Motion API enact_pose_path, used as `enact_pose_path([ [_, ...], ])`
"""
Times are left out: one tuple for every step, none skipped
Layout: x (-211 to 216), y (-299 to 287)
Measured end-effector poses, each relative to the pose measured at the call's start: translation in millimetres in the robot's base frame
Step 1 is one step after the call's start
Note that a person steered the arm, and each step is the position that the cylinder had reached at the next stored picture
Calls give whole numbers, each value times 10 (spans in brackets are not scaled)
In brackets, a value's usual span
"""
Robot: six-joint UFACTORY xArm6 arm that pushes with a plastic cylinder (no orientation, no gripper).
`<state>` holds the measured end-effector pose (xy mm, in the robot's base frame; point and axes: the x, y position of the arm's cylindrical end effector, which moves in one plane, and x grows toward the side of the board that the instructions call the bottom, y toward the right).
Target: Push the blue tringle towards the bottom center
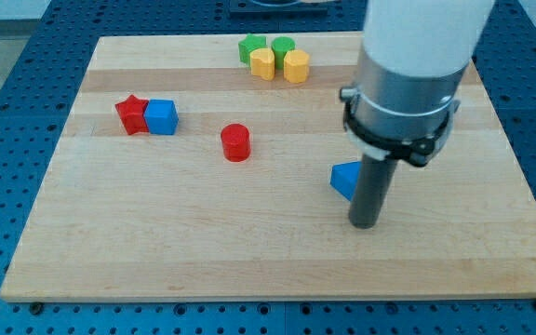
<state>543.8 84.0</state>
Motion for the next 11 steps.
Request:
enact_pose_path([
  [-67,-125],
  [-270,-125],
  [-415,-94],
  [-564,-76],
  [-559,173],
  [-560,369],
  [-681,362],
  [-844,357],
  [-1063,306],
  [-1263,74],
  [-1311,-65],
])
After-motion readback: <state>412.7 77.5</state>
